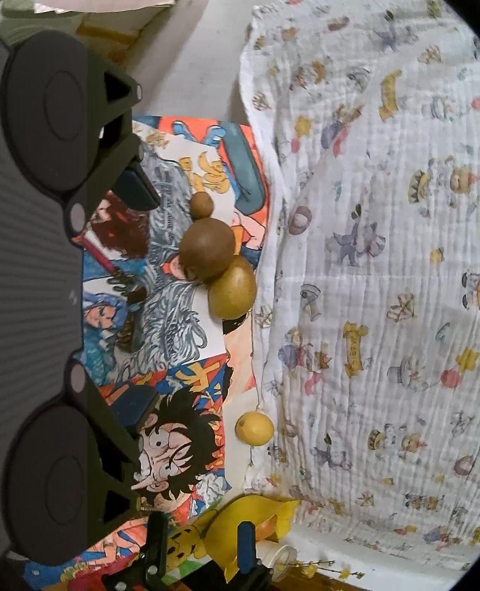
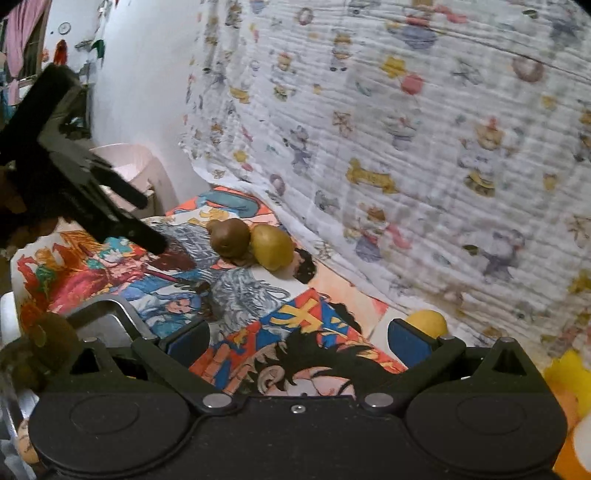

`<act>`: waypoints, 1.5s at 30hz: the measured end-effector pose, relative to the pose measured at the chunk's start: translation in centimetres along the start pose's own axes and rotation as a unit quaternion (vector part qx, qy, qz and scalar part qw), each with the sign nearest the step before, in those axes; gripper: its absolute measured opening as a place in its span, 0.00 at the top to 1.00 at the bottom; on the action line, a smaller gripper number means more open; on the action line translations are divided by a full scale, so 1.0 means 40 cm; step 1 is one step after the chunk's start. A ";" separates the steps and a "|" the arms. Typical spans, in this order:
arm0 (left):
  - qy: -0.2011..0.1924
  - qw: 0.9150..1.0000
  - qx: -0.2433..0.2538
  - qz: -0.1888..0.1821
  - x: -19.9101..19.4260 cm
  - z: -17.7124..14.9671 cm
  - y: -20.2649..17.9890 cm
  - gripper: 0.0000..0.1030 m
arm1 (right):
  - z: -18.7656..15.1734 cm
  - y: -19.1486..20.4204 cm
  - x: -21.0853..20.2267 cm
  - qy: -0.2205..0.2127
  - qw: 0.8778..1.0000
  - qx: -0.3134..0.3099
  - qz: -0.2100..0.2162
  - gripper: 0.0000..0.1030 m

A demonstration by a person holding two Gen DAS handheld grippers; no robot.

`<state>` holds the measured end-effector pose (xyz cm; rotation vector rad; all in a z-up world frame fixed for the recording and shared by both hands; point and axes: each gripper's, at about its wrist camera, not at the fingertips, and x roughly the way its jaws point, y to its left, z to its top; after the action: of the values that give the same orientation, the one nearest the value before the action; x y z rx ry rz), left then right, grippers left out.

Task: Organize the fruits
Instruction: 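Grasp the yellow pear with the left tool while the right tool grasps the lemon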

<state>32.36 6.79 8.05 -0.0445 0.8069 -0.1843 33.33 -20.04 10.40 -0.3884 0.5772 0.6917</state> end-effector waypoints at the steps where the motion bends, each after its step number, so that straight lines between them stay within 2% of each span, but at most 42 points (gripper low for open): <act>1: 0.000 1.000 0.003 -0.001 0.006 0.005 0.001 0.01 | 0.005 0.001 0.004 0.000 1.000 0.000 0.004 0.01; 7: -0.001 1.000 0.023 -0.010 0.054 0.038 0.002 0.01 | 0.022 -0.007 0.028 -0.009 1.000 -0.005 -0.016 0.01; 10: -0.009 0.999 0.040 -0.011 0.092 0.062 -0.010 0.01 | 0.027 -0.039 0.054 -0.012 0.999 0.032 -0.033 0.01; 13: -0.027 0.998 0.061 -0.002 0.140 0.082 -0.028 0.01 | 0.020 -0.080 0.090 -0.020 0.994 0.094 -0.058 0.01; 16: -0.036 0.996 0.078 -0.001 0.192 0.099 -0.042 0.01 | -0.001 -0.128 0.136 -0.029 0.980 0.171 -0.092 0.01; 19: -0.034 0.996 0.083 -0.001 0.240 0.109 -0.046 0.01 | -0.029 -0.182 0.181 -0.041 0.960 0.253 -0.110 0.01; 22: -0.033 0.995 0.093 0.000 0.276 0.111 -0.048 0.01 | -0.053 -0.223 0.223 -0.039 0.945 0.301 -0.121 0.01; 30: -0.020 0.994 0.111 0.014 0.340 0.110 -0.037 0.01 | -0.093 -0.273 0.308 -0.026 0.924 0.340 -0.171 0.03; 38: -0.013 0.993 0.116 0.019 0.357 0.112 -0.032 0.06 | -0.117 -0.326 0.369 -0.031 0.901 0.402 -0.161 0.10; 45: -0.013 0.993 0.117 0.029 0.369 0.118 -0.018 0.15 | -0.116 -0.339 0.393 -0.036 0.890 0.424 -0.164 0.18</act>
<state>45.64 3.28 0.85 0.1968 0.7547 -0.2226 50.83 -24.47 -0.88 0.3567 0.6669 0.0834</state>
